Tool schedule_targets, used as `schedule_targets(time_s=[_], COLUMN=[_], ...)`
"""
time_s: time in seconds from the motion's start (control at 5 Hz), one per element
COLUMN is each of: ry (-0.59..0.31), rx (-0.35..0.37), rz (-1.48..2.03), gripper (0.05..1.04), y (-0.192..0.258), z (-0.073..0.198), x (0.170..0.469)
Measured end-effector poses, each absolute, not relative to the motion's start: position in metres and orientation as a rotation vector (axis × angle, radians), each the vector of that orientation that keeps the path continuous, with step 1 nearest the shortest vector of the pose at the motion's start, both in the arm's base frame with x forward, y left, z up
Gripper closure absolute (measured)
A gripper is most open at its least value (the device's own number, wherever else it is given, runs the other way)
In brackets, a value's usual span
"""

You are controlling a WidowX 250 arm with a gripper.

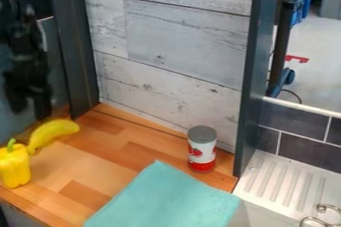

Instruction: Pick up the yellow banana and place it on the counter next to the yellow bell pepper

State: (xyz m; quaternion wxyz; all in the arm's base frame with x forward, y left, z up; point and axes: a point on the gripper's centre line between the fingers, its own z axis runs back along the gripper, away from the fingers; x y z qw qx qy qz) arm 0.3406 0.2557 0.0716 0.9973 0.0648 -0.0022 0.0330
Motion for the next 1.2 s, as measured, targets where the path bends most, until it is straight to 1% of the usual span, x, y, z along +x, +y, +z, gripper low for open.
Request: schedule_targets(time_s=[0.2, 0.4, 0.6, 0.8, 1.0, 1.2], ry=[0.007, 0.048, 0.084, 0.128, 0.164, 0.179], rx=[0.172, 0.112, -0.022, -0.031, -0.023, 0.031], rz=[0.099, 0.076, 0.014, -0.089, -0.171, -0.243], gripper=[0.073, 0.073, 0.073, 0.073, 0.073, 0.073], y=[0.245, 0.196, 0.151, 0.106, 0.054, 0.003], z=[0.092, 0.100, 0.094, 0.095, 0.088, 0.088], x=[0.325, 0.320, 0.317, 0.312, 0.312, 0.315])
